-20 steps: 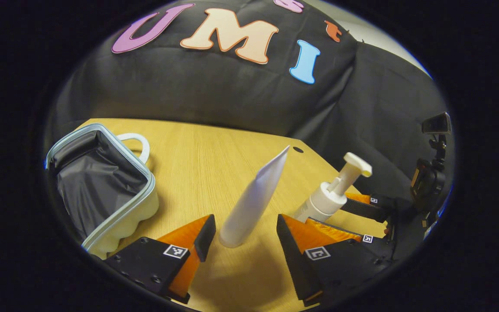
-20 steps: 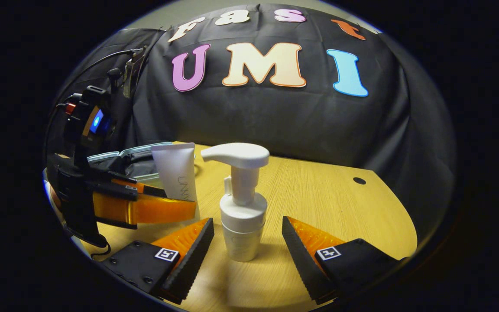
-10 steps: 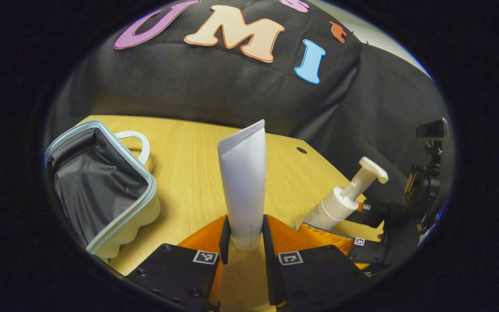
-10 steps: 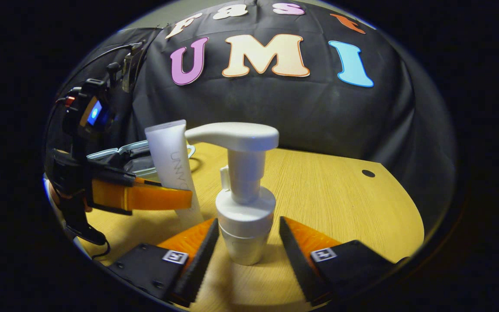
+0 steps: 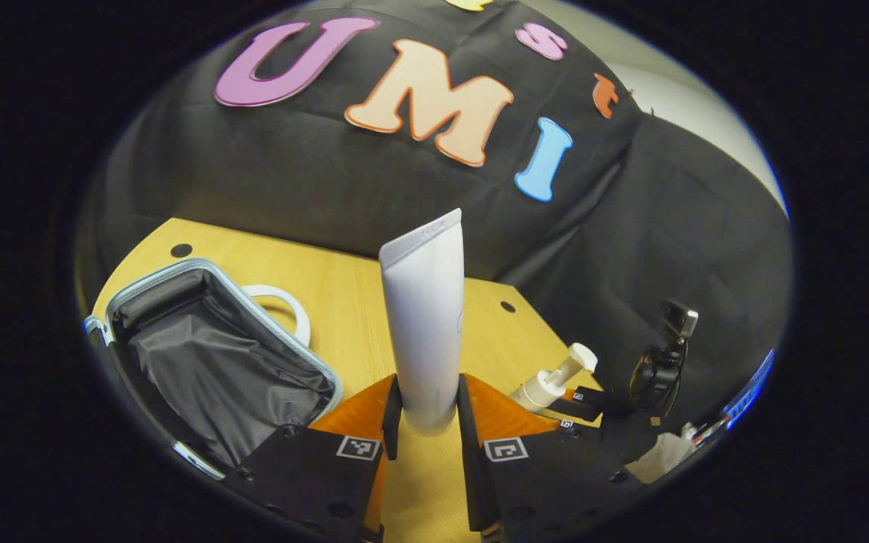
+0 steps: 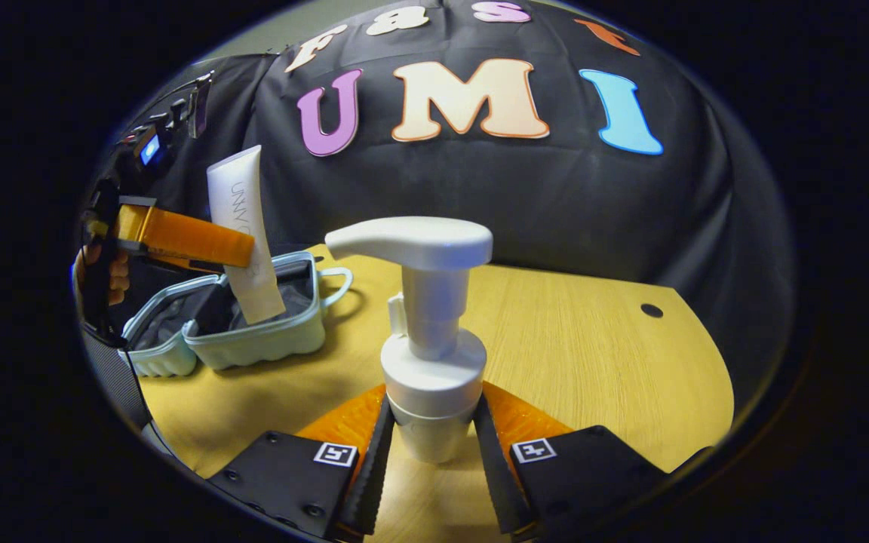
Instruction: First open the suitcase, pack the skin care products into it, and then close the suitcase.
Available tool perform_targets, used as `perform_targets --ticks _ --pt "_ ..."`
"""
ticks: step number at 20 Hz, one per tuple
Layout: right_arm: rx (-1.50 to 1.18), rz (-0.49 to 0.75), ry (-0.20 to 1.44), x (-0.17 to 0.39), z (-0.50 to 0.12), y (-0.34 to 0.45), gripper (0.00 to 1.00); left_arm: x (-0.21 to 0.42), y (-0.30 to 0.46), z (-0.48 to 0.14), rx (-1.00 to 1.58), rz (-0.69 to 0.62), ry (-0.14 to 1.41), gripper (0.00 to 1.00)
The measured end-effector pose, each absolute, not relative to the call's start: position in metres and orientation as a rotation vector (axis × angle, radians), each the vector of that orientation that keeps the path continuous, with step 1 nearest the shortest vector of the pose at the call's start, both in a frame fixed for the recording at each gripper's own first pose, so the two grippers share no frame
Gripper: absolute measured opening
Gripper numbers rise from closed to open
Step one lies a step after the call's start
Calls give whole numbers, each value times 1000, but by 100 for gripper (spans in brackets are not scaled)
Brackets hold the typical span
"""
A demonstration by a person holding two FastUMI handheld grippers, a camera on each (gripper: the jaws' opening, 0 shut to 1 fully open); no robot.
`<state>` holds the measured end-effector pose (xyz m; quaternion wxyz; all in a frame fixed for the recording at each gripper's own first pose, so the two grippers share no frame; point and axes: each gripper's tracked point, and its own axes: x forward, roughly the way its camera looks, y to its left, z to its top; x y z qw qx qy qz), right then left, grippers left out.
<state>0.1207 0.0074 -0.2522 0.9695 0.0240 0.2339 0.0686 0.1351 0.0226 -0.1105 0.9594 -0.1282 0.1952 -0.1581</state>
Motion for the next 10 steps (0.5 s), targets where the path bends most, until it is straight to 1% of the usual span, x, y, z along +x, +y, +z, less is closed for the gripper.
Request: perform_targets --ticks 1,4,6,7,8,9,10 --pt "39 158 458 124 -237 14 60 134 45 -102 -272 -283 395 35" --pt "25 236 428 143 -190 46 60 131 106 -109 -302 -181 457 35" --pt "-16 283 436 160 -168 69 60 129 138 -132 -348 -141 552 36" --pt "-28 310 432 168 -158 81 60 127 151 -145 -372 -122 609 32" --pt "-27 342 433 176 -148 97 60 123 163 -163 -401 -100 669 39" --pt "-22 375 444 184 -145 114 60 123 171 -176 -427 -81 704 39" --pt "-27 401 472 192 -145 130 60 124 179 -189 -454 -56 738 36"
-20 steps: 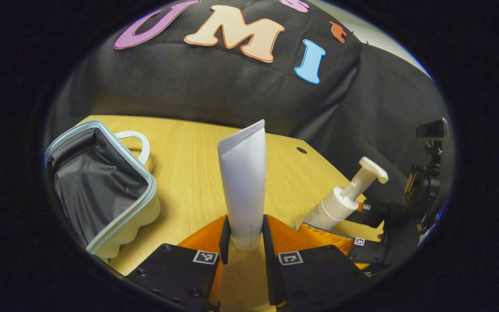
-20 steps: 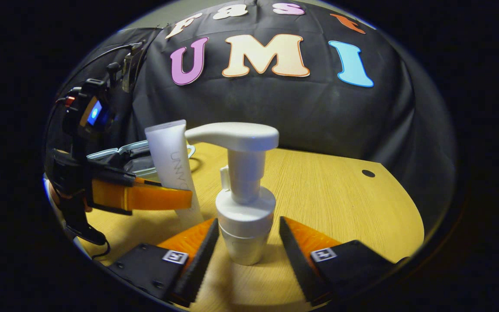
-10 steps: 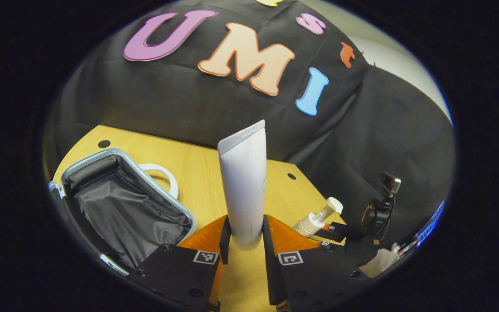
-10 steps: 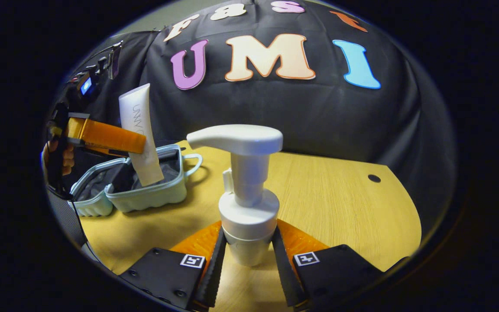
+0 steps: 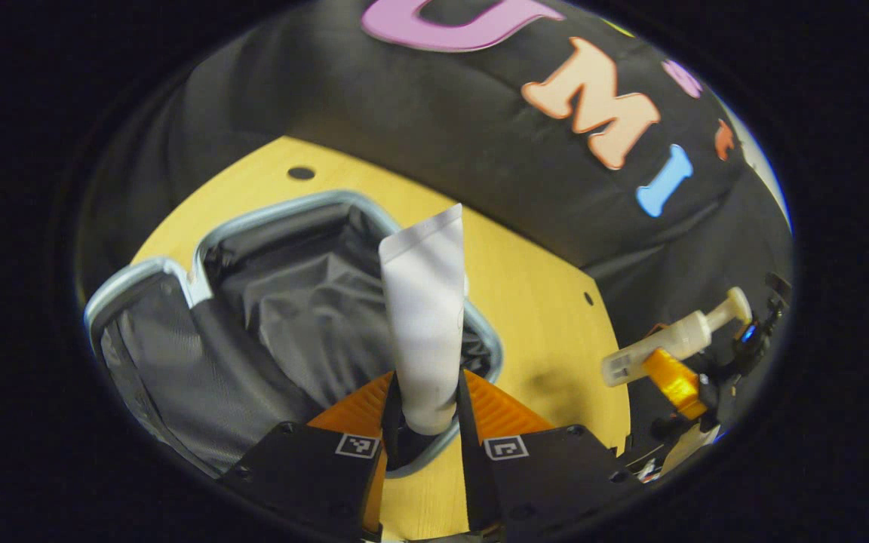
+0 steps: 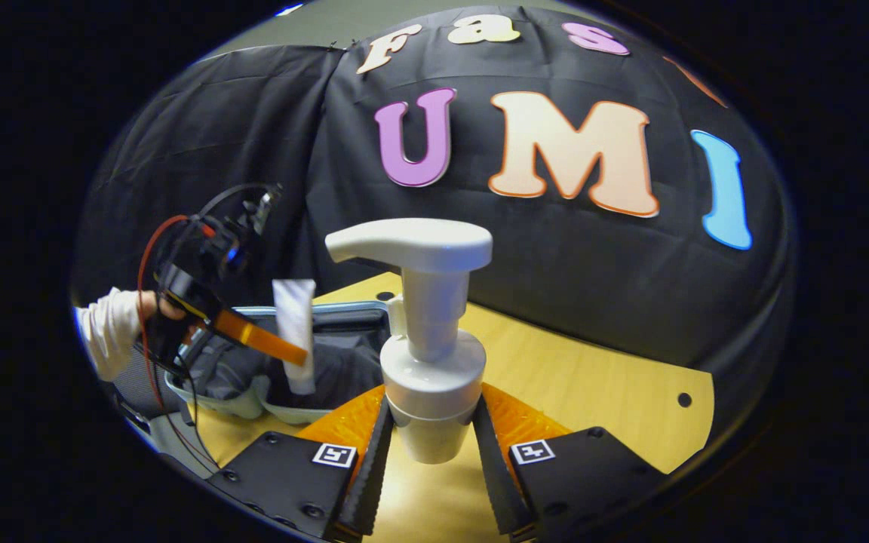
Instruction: First open the suitcase, pack the skin care products into it, and then close the suitcase.
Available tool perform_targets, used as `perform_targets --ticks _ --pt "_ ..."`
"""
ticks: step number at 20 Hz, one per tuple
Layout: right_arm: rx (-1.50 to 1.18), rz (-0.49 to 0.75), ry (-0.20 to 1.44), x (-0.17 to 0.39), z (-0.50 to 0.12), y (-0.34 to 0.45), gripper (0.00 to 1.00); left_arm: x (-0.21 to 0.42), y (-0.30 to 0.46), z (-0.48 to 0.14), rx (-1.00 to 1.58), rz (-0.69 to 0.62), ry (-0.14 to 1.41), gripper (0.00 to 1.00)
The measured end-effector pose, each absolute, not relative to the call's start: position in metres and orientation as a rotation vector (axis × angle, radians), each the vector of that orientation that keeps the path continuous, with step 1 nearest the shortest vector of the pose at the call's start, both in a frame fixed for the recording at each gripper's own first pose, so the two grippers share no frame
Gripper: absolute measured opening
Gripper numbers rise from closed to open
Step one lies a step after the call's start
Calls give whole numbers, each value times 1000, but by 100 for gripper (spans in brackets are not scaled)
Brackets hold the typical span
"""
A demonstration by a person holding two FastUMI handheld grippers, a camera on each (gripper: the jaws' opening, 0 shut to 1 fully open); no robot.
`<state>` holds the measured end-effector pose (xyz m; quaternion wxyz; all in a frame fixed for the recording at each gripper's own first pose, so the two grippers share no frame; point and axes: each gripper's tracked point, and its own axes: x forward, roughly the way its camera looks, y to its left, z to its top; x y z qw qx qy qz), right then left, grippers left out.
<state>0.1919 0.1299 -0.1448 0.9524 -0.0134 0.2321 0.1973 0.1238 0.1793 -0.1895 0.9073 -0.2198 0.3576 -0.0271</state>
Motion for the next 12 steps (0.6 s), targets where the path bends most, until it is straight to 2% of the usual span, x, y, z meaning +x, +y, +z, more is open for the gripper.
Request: perform_targets --ticks 1,3,4,7,8,9,10,11,12 --pt "-37 426 491 201 -148 145 60 125 185 -200 -468 -41 766 33" --pt "-43 479 550 215 -156 179 59 122 191 -218 -501 -23 822 33" --pt "-31 505 567 222 -161 197 60 122 193 -225 -520 -14 842 37" --pt "-23 562 680 239 -193 242 59 126 194 -221 -560 -13 832 40" --pt "-46 567 716 245 -211 251 60 128 194 -218 -579 -11 821 43" --pt "-67 572 760 246 -229 259 60 128 193 -213 -597 -5 805 52" --pt "-81 573 799 249 -248 266 60 127 195 -208 -596 9 789 56" --pt "-89 572 835 253 -264 273 60 123 200 -201 -579 28 772 66" --pt "-95 572 867 253 -273 273 60 118 203 -194 -562 38 745 70"
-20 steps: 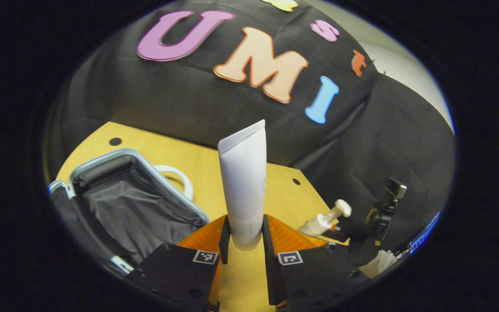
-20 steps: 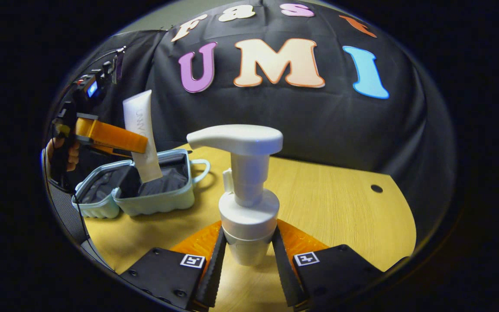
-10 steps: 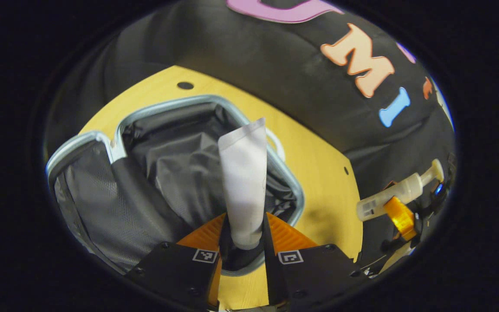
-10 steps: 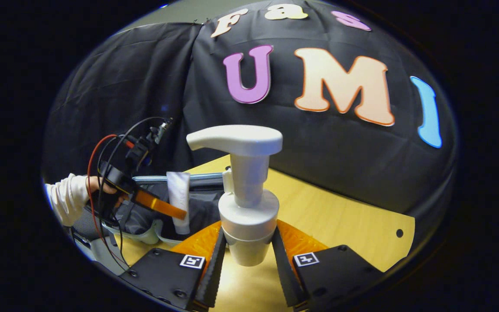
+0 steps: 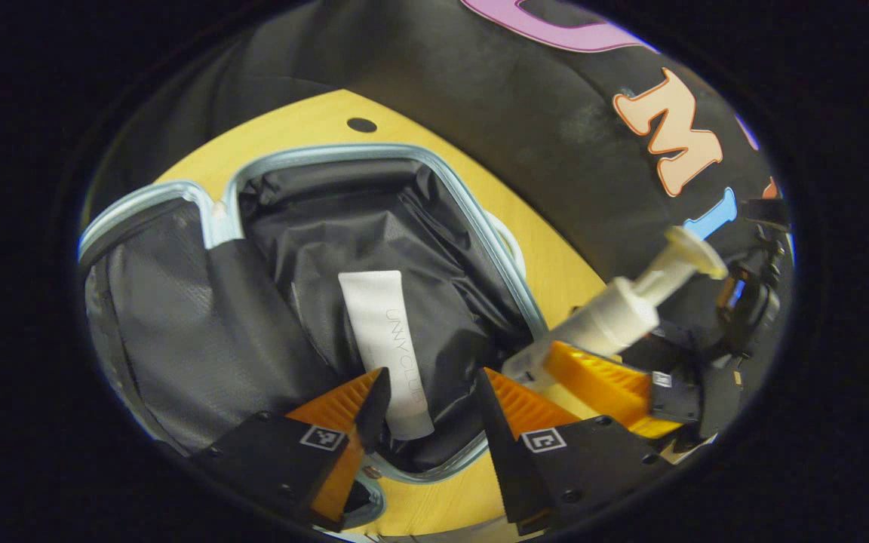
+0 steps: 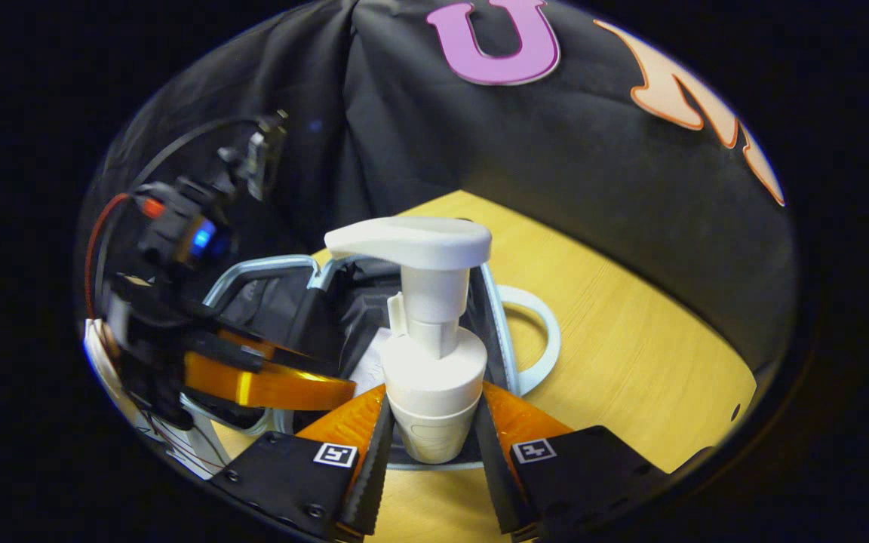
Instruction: First open the suitcase, pack the skin care products into it, and then close the suitcase.
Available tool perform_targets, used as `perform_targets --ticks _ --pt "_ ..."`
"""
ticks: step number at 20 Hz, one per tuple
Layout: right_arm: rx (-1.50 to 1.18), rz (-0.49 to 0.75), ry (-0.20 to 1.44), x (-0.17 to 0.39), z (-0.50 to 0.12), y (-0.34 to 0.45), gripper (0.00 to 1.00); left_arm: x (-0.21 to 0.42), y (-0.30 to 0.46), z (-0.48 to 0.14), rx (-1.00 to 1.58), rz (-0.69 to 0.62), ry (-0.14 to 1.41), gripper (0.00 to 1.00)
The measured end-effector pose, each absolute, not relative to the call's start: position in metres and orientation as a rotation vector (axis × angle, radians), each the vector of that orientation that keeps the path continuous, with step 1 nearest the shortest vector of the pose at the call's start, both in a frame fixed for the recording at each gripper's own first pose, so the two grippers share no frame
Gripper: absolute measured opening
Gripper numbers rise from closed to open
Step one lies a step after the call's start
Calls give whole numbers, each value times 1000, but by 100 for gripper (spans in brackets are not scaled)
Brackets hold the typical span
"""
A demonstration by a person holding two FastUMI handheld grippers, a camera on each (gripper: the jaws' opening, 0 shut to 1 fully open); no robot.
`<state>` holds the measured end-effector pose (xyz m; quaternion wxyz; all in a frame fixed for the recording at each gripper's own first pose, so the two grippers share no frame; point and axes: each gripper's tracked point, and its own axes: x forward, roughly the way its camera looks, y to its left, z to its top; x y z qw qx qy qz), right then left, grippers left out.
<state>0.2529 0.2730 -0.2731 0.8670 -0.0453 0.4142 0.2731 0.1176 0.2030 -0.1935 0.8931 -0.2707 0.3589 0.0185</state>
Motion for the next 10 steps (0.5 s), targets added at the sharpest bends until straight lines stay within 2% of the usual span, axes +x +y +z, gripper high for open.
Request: perform_targets --ticks 1,2,4,5,8,9,10 --pt "-101 567 898 253 -282 274 60 113 206 -182 -545 48 712 72" --pt "-110 563 928 253 -291 275 60 103 209 -165 -537 55 674 80" --pt "-127 553 971 254 -309 277 60 84 217 -136 -536 76 591 85" --pt "-126 547 987 253 -315 277 60 72 224 -123 -535 93 548 92" --pt "-100 528 958 259 -308 275 64 35 246 -96 -566 146 436 96" --pt "-95 522 938 258 -306 272 74 22 254 -92 -581 170 401 92" --pt "-78 518 918 258 -301 270 84 7 264 -87 -595 199 365 96"
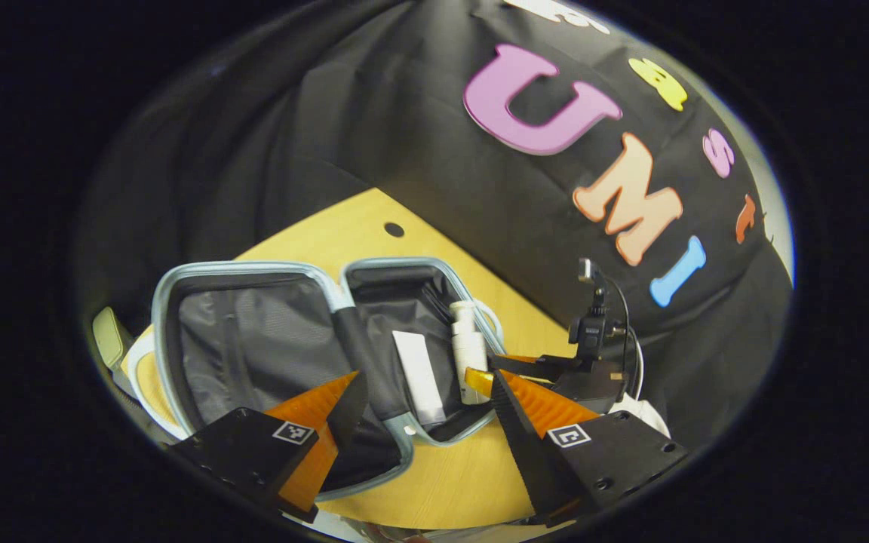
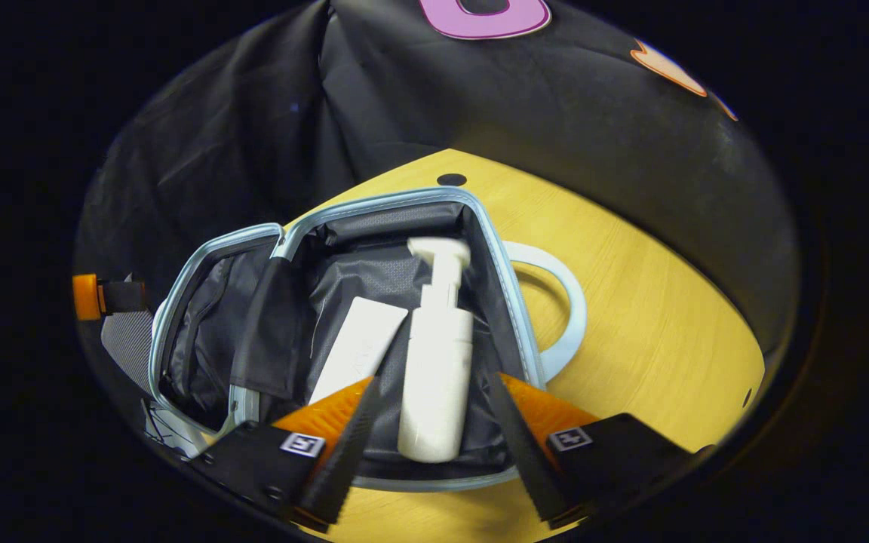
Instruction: First open the suitcase, pack the skin care products into it, and then close the suitcase.
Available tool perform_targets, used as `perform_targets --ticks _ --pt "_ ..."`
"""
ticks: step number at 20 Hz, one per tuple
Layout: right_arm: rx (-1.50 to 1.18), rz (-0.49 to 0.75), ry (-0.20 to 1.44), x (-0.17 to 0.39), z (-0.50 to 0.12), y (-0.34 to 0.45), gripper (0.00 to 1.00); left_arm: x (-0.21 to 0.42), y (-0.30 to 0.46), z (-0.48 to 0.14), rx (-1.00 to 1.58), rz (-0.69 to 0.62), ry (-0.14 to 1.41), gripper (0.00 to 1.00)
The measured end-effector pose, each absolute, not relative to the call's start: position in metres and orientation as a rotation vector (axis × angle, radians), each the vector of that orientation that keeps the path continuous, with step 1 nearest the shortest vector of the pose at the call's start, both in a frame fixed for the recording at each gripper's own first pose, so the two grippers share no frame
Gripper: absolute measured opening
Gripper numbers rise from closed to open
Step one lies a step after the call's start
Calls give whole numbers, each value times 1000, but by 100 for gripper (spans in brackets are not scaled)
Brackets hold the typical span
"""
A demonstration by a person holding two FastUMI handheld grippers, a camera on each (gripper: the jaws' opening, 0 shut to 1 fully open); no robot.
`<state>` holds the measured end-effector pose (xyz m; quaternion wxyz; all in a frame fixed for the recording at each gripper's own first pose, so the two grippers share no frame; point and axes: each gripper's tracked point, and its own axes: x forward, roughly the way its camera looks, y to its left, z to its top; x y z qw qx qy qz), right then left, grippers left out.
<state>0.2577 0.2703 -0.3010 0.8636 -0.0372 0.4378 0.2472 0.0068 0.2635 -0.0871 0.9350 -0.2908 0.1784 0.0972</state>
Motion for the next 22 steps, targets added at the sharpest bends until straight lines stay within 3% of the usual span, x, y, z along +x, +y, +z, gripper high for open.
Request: perform_targets --ticks 1,2,7,10,14,15,18,19,20,22 --pt "-47 511 888 256 -295 270 94 -10 276 -82 -610 233 330 96" --pt "-2 507 841 255 -282 270 93 -27 288 -79 -619 267 293 92" --pt "165 511 528 225 -195 248 96 -119 363 -116 -685 475 239 96" --pt "173 498 422 189 -151 215 98 -152 398 -147 -742 574 224 96" --pt "235 418 375 149 -109 160 95 -163 426 -185 -822 637 228 96" --pt "260 382 365 139 -99 145 98 -160 433 -196 -855 653 239 96" --pt "288 278 322 108 -74 96 94 -150 438 -214 -944 634 232 96" --pt "266 237 310 99 -69 76 98 -148 439 -220 -960 622 235 96" --pt "238 194 309 89 -67 56 98 -144 441 -224 -976 611 233 91" --pt "200 115 314 69 -59 20 98 -136 445 -227 -1016 579 222 95"
